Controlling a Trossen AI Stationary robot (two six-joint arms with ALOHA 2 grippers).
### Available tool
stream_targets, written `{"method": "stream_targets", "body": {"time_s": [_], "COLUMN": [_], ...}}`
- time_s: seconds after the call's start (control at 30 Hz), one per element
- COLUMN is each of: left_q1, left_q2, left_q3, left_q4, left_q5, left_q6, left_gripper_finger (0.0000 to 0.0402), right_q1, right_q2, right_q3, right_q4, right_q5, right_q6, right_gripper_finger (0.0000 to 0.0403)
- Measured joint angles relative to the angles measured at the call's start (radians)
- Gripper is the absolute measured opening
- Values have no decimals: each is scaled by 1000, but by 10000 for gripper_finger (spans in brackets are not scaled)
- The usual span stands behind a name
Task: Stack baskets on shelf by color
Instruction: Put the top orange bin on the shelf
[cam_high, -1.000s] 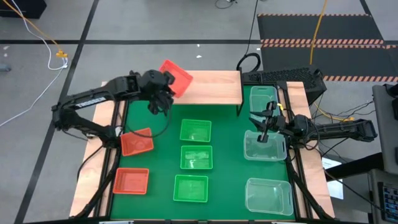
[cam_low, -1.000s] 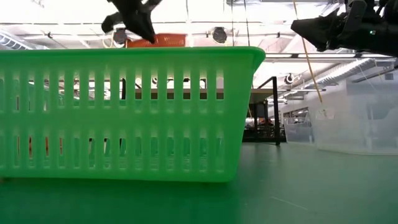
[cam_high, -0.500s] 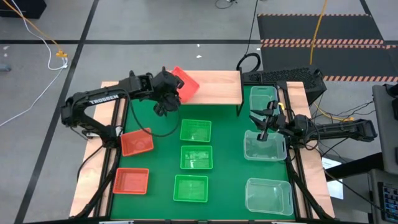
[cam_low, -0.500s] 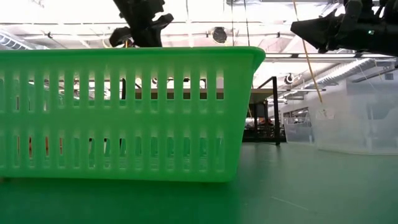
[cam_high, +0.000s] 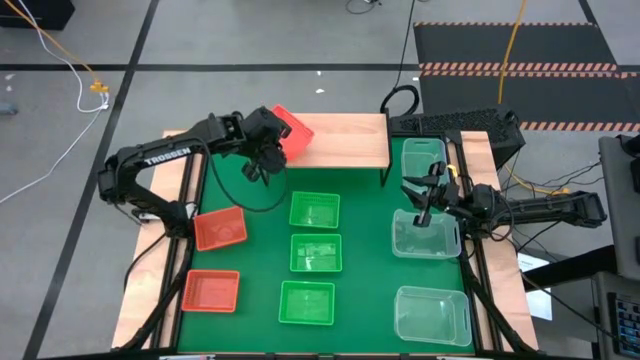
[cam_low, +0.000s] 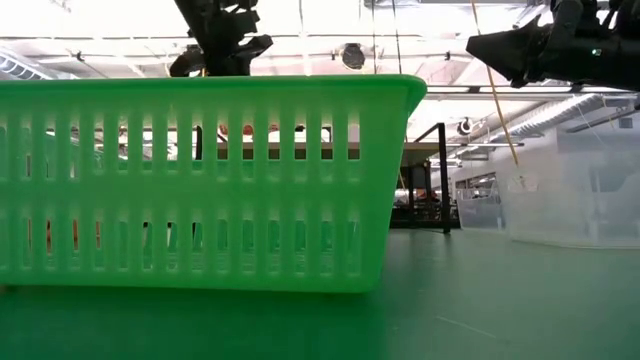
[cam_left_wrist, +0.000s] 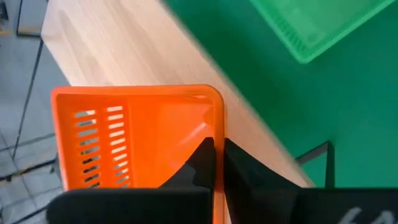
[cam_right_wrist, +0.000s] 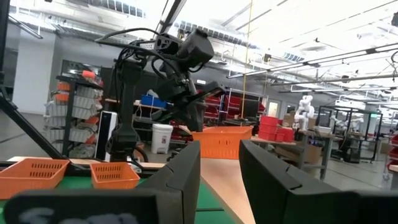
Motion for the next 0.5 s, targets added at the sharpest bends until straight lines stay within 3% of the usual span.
{"method": "stream_targets", "body": {"time_s": [0.2, 0.37, 0.5], "left_q1": [-4, 16, 24], "left_q2": [17, 44, 51], "left_q3": [0, -1, -2], "left_q4": [-2, -12, -10], "left_q5": [23, 16, -68], "left_q6": [2, -13, -167], "left_gripper_finger": [57, 65, 66], "right_q1": [0, 0, 0], "right_q2": [0, 0, 3], "right_q3": [0, 0, 0], "right_q4": [17, 18, 17], "right_q5": [0, -1, -3], "right_q6": [0, 3, 12], "right_gripper_finger": [107, 107, 107]}}
